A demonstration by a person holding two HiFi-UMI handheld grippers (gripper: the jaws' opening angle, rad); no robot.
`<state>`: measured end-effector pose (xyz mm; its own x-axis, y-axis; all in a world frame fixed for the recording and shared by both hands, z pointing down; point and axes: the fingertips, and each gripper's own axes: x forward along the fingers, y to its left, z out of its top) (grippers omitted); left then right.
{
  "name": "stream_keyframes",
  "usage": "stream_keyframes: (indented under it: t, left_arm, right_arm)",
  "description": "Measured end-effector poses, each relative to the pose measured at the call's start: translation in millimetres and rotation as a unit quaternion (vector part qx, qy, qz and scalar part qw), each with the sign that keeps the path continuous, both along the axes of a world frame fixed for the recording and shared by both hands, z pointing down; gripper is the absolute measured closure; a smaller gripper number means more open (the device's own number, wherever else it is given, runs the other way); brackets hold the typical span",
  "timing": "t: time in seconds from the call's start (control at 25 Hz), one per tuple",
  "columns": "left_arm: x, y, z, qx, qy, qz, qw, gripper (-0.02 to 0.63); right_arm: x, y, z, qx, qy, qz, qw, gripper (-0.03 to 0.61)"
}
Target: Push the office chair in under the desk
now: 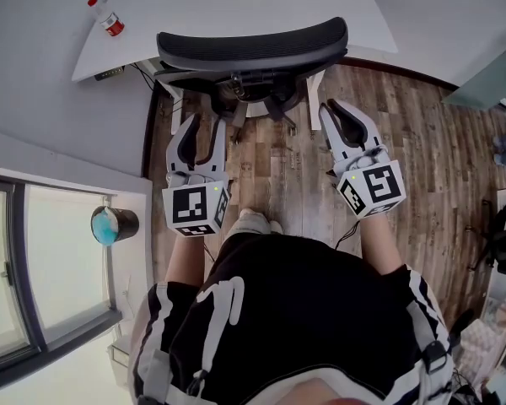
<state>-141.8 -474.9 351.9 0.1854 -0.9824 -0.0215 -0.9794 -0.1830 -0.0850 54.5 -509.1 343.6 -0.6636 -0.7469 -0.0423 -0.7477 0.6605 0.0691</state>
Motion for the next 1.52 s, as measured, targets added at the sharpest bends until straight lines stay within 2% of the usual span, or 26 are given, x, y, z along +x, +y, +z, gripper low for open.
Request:
stream_keyframes:
  t: [0.12,0.36,0.56,0.72,1.52]
  left_arm:
    - [1,2,1,-0.001,0.002,0.000,1.0000,0.477]
    - [-2,4,1,-0.002,0.005,-0.008,1.0000,0.571]
    - [-1,5,-2,0.000,0.006,-0.007,1.0000,0.601]
    - [2,8,-4,-0.001,0.005,-0.007,1.0000,0.604]
    - [17,6,-16,0.012,0.001,0.009,0.9999,0.604]
  right_arm:
    - [-3,2,1,-0.001,-0.002,-0.004,1.000,0.533]
    - [-7,4,4,-0.008,0.001,-0.009,1.000,0.568]
    - [-7,6,5,-0.020,0.000,-0.017,1.000,0.569]
    - [-6,11,4,-0.016,0.017,-0.016,1.000,0.569]
    - [-3,14,-1,-0.010,0.017,-0.024,1.000,0.569]
